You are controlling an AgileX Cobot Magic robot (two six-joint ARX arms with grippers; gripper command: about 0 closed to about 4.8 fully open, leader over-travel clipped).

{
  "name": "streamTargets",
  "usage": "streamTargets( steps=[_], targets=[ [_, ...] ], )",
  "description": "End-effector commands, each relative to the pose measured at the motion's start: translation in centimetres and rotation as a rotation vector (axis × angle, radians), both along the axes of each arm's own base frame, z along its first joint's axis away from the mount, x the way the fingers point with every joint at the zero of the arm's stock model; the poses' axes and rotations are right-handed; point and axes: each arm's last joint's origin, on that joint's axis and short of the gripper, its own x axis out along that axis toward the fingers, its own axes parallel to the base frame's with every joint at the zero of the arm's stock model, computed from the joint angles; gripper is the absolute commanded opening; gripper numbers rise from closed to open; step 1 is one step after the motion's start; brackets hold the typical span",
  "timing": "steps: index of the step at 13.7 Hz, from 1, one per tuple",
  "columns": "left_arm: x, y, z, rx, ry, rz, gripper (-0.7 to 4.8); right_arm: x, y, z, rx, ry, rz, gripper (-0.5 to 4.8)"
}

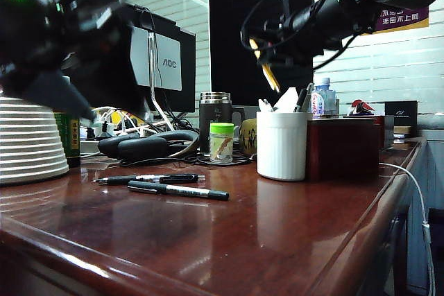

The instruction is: Pick up all the pens on the desk and put them into the pen holder one by one.

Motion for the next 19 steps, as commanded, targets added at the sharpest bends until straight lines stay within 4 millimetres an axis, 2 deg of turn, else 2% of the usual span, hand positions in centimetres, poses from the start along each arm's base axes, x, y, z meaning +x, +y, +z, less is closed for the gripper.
streamTargets(
  steps=[1, 4, 8, 13, 14, 15, 19],
  targets=[
    [0.1, -0.1, -0.2, 0.009, 0.007, -0.002, 4.79, -0.2, -0.1, 0.2, -0.011, 0.035, -0.005, -0.07],
    [0.1, -0.1, -0.2, 0.013, 0.012, -0.002, 4.79, -0.7, -0.1, 0.3, -0.003, 0.06, -0.017, -0.07],
    [0.0, 0.0, -0.4, 0.028, 0.034, -0.002, 4.79, -1.5, -0.4, -1.8, 0.018, 0.128, -0.024, -0.07],
    [-0.1, 0.0, -0.5, 0.033, 0.042, -0.002, 4.79, -1.6, -0.4, -1.9, 0.023, 0.123, -0.008, -0.03],
    [-0.1, 0.0, -0.5, 0.033, 0.042, -0.002, 4.79, -1.7, -0.3, -1.7, 0.025, 0.118, 0.011, 0.86],
    [-0.1, 0.0, -0.5, 0.033, 0.042, -0.002, 4.79, -1.7, -0.3, -1.5, 0.027, 0.113, 0.011, 1.47],
    [-0.1, 0.0, -0.5, 0.034, 0.043, -0.002, 4.79, -1.8, -0.4, -0.9, 0.039, 0.085, 0.013, 1.49]
  ],
)
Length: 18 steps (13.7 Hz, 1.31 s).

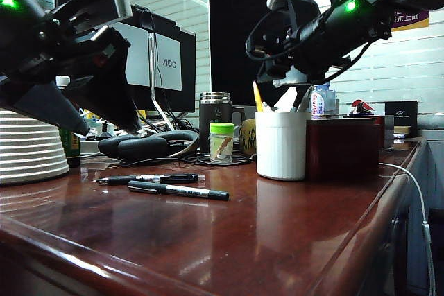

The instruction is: Pick up all the pens on the desk and put them into the pen holder one by one.

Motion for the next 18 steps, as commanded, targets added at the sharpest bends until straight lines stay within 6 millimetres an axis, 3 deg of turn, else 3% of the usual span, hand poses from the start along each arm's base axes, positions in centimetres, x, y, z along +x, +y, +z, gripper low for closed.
streamTargets(
  steps=[1, 3, 5, 6, 7, 9, 11, 14, 18],
  targets=[
    [0.0, 0.0, 0.1, -0.003, -0.009, -0.002, 4.79, 0.0, 0.1, 0.8, 0.023, -0.046, 0.004, 1.49],
    [0.2, -0.1, 0.3, -0.007, -0.039, -0.013, 4.79, -0.6, -0.1, 2.4, 0.044, -0.086, 0.014, 1.49],
    [0.4, -0.4, 0.9, -0.003, -0.107, -0.065, 4.79, -2.4, -1.0, 6.1, 0.065, -0.197, 0.018, 1.49],
    [0.5, -0.5, 1.1, 0.01, -0.11, -0.126, 4.79, -3.9, -1.7, 8.4, 0.05, -0.259, 0.021, 1.5],
    [0.9, -1.0, 1.5, 0.059, -0.098, -0.199, 4.79, -6.1, -2.8, 10.7, 0.007, -0.301, 0.026, 1.96],
    [2.3, -2.0, 2.0, 0.163, -0.086, -0.281, 4.79, -9.0, -4.7, 12.6, -0.047, -0.28, 0.016, 2.17],
    [4.4, -3.4, 1.7, 0.269, -0.034, -0.361, 4.79, -11.0, -6.3, 13.2, -0.126, -0.228, 0.01, 2.17],
    [6.7, -5.2, -0.3, 0.384, 0.06, -0.483, 4.79, -11.7, -7.7, 13.0, -0.16, -0.174, 0.025, 2.17],
    [7.3, -5.4, -1.4, 0.505, 0.049, -0.558, 4.79, -11.8, -7.6, 12.7, -0.163, -0.145, 0.06, 2.17]
  ],
)
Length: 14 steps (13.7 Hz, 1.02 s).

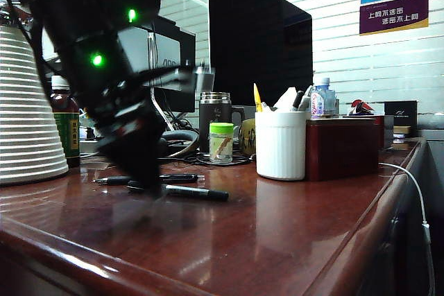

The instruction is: Pick up all the pens on the desk and put them into the pen holder one by one.

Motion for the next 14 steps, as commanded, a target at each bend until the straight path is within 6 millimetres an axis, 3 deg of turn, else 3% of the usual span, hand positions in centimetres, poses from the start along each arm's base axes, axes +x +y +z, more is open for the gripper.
streamTargets(
  steps=[1, 3, 4, 14],
  targets=[
    [0.3, -0.1, 0.3, 0.039, -0.076, -0.082, 4.79, -0.1, 0.0, 0.2, 0.004, -0.008, 0.02, 2.17],
    [0.7, -0.4, 0.5, 0.032, -0.138, -0.096, 4.79, -0.1, 0.0, 0.1, 0.003, -0.006, 0.02, 2.17],
    [1.0, -0.6, 0.3, 0.033, -0.165, -0.116, 4.11, -0.1, 0.0, -0.1, 0.001, 0.001, 0.02, 2.17],
    [3.1, -2.0, -2.9, 0.106, -0.049, -0.128, 4.02, 0.1, -0.3, -1.2, -0.016, 0.025, 0.004, 2.17]
  ],
)
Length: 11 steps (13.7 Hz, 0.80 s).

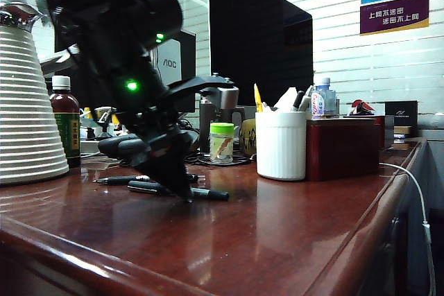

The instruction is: Pick up all the pens on the desk and put them into the pen holder one by one.

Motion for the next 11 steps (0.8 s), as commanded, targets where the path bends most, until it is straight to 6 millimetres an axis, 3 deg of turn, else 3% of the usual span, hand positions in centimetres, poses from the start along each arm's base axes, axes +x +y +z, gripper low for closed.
streamTargets(
  steps=[1, 2, 3, 5, 6, 9, 11],
  targets=[
    [-0.8, 0.6, -1.5, 0.099, 0.114, 0.009, 4.02, 0.1, -0.5, 0.3, 0.007, -0.023, -0.016, 2.17],
    [-1.0, 0.7, -1.6, 0.113, 0.134, 0.009, 3.93, 0.1, -0.5, 0.4, 0.008, -0.026, -0.018, 2.16],
    [-1.1, 0.8, -1.7, 0.125, 0.155, 0.017, 3.43, 0.1, -0.5, 0.4, 0.01, -0.032, -0.018, 2.16],
    [-1.2, 1.0, -1.8, 0.144, 0.168, 0.097, 0.34, 0.2, -0.5, 0.6, 0.015, -0.046, -0.018, 2.16],
    [-1.3, 1.1, -1.8, 0.148, 0.181, 0.104, -0.06, 0.2, -0.5, 0.6, 0.017, -0.05, -0.018, 2.16],
    [-1.3, 1.1, -1.7, 0.156, 0.167, 0.112, -0.06, 0.2, -0.5, 0.6, 0.025, -0.048, -0.02, 2.16],
    [-0.5, 0.3, 2.6, 0.009, 0.051, 0.218, -0.06, 0.2, -0.5, 0.6, 0.025, -0.048, -0.02, 2.16]
  ],
)
